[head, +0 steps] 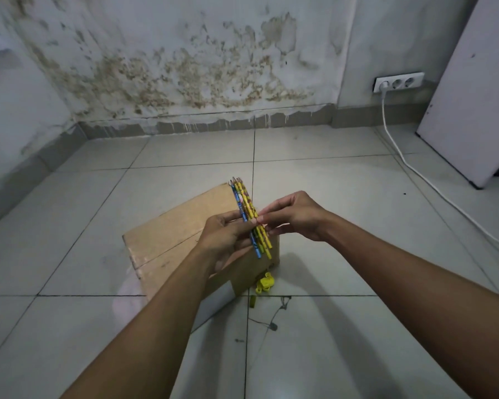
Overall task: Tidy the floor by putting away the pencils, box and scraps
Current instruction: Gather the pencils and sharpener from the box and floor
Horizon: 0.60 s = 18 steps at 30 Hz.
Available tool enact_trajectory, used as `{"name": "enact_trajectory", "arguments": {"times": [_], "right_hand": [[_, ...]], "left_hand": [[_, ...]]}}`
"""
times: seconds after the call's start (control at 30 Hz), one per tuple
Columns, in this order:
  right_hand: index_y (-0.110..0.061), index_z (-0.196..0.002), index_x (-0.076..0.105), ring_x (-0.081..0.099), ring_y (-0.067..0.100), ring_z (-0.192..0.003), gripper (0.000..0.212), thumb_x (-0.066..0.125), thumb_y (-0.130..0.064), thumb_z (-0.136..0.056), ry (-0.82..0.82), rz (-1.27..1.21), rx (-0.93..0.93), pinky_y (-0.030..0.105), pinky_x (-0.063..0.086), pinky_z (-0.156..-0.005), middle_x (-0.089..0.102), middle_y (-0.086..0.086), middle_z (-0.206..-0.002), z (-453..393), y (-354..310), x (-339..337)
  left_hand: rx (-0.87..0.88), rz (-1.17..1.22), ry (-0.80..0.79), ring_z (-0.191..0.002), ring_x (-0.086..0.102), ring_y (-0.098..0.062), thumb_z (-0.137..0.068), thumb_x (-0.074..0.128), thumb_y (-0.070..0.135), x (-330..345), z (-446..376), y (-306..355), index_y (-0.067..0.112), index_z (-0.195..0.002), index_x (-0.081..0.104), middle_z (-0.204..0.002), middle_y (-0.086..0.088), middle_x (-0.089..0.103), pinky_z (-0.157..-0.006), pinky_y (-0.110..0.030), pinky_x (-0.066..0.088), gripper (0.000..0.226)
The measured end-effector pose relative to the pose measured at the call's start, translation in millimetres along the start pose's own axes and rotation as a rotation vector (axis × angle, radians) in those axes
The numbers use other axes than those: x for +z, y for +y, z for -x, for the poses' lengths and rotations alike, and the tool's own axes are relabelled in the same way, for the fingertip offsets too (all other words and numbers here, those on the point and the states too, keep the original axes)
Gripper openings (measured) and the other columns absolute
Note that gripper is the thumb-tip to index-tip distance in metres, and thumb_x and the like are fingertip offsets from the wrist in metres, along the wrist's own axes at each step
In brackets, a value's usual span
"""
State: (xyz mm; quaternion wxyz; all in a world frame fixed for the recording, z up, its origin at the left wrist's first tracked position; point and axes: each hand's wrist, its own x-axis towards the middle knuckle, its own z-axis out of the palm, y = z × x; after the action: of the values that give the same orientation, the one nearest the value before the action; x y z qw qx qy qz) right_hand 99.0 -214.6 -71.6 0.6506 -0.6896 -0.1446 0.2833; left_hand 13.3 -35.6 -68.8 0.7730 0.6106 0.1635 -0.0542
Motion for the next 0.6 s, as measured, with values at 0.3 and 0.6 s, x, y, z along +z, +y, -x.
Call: {"name": "enact_trajectory", "arguments": {"times": [0.3, 0.6], "right_hand": [[-0.009, -0.089, 0.084, 0.064, 0.008, -0.069, 0.008, 0.083, -0.006, -0.081, 0.094, 0.071, -0.194, 0.021, 0.048, -0.058, 0.077, 0.003, -0.078, 9.8, 41.0, 5.5], [-0.022, -0.102, 0.079, 0.069, 0.009, -0.087, 0.052, 0.099, -0.042, -0.058, 0.276, 0.515, -0.251, 0.011, 0.046, -0.065, 0.075, -0.007, -0.093, 37.1, 158.7, 19.1]], "left_hand": [[0.007, -0.058, 0.030, -0.083, 0.079, -0.027, -0.087, 0.072, -0.003, -10.7, 1.7, -5.6, -0.003, -0.112, 0.070, -0.091, -0.014, 0.081, -0.066, -0.032, 0.063, 0.025], [0.007, -0.038, 0.024, -0.094, 0.077, -0.034, -0.087, 0.071, -0.003, -22.2, 3.6, -11.3, -0.001, -0.116, 0.068, -0.100, -0.016, 0.080, -0.074, -0.038, 0.065, 0.028]]}}
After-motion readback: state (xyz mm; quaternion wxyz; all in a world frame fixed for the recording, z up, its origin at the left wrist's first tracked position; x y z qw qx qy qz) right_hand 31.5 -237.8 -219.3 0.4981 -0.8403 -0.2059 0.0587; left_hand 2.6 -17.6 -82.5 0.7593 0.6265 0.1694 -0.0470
